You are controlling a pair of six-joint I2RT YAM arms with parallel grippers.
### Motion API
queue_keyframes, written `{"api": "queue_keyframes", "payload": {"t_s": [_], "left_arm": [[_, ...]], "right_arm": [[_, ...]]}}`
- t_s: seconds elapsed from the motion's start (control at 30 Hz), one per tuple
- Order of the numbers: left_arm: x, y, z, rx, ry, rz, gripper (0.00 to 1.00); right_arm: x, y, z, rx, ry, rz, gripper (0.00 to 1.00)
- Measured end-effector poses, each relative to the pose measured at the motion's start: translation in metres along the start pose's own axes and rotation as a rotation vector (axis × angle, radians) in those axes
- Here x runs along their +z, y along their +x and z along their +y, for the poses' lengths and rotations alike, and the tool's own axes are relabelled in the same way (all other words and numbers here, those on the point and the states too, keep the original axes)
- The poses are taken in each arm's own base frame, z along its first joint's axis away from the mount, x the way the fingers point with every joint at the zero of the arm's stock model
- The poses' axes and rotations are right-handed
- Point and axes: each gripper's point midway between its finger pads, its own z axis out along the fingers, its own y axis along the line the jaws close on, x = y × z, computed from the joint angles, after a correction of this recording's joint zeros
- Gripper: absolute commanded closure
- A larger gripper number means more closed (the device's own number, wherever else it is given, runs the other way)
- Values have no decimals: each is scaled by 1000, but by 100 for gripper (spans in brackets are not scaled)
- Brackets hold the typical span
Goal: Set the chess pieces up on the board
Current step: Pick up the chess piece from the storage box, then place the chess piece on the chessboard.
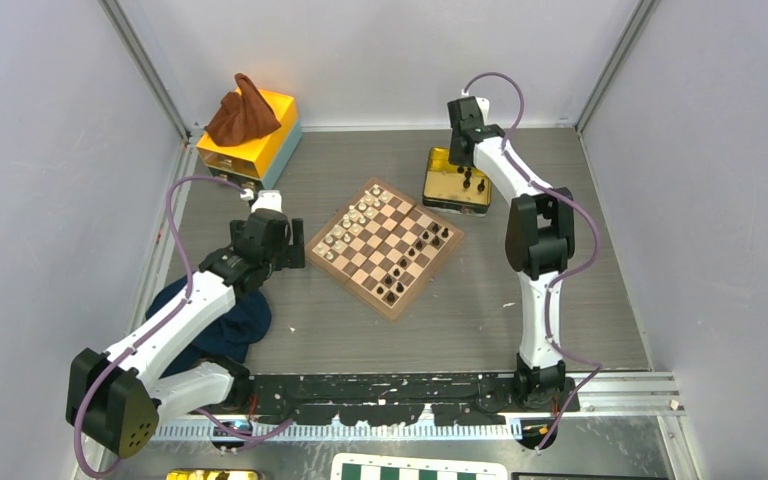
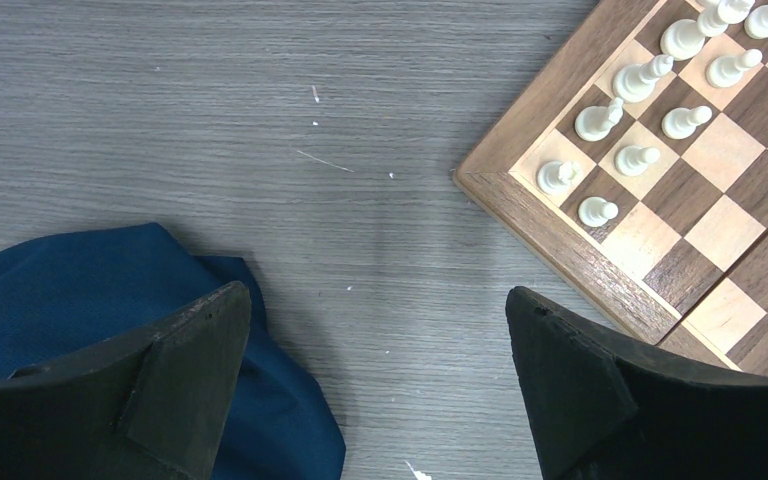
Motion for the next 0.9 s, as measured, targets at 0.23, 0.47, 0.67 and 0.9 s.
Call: {"api": "queue_keyframes", "payload": {"t_s": [0.23,0.47,0.67,0.9], "left_arm": [[0,0,0,-4,3,0,0],[-1,0,-1,-6,7,2,0],[-1,1,-2,-6,13,7,0],[-1,2,-5,-9,29,12,0]], "right_arm": [[-25,-2,4,-8,-21,-14,99],[-71,16,28,-76,-70,-9,99],[-128,43,50,-158,-126,-14,99],[-178,86,55,-243,-155,2,99]]}}
